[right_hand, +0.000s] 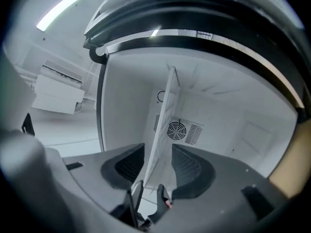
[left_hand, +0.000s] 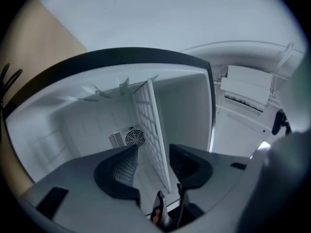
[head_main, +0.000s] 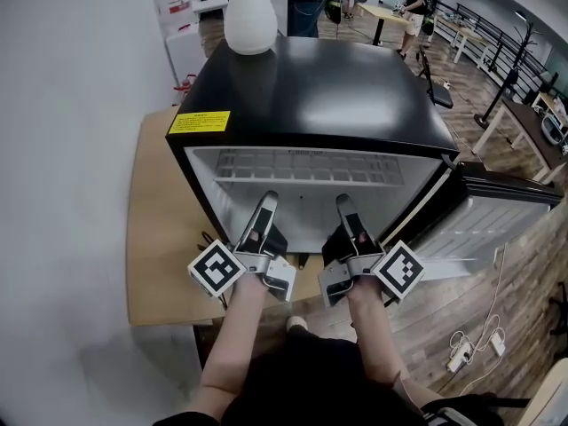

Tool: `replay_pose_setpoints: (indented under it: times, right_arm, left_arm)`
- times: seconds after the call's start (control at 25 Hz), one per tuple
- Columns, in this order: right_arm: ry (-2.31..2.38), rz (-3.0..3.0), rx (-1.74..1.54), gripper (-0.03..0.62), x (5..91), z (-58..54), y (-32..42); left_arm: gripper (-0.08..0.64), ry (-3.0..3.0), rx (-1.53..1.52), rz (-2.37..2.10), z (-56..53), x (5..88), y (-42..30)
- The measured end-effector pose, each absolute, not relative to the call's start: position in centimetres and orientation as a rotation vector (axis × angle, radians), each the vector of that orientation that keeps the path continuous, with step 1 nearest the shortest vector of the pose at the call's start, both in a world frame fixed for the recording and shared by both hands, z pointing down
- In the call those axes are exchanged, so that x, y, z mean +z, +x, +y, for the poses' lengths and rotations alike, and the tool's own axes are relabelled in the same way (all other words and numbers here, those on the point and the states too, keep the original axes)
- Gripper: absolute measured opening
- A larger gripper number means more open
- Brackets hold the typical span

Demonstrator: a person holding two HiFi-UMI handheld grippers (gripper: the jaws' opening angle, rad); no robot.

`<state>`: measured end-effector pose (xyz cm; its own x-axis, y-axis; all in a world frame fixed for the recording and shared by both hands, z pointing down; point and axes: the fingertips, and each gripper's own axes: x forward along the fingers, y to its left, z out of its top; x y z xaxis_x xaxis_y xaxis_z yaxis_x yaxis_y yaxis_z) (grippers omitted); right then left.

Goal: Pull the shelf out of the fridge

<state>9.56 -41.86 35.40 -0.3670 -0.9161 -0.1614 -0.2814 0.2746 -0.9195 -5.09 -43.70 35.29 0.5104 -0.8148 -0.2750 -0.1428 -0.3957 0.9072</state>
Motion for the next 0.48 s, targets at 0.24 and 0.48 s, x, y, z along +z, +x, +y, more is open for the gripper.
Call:
replay_pose_setpoints:
  times: [0.24,0.48]
  right_arm:
    - [-1.028,1.760,-1.148,0.140,35.3,-42.5,9.4]
    - [-0.977,1.672,-1.212,0.140,36.2,-42.6,9.2]
  left_arm:
    - [0.179,1.791,-1.040,-0.766,-43.9,34.2,-5.1]
    - [0.179,1.747,-1.059,-0.806,-43.9,34.9,-5.3]
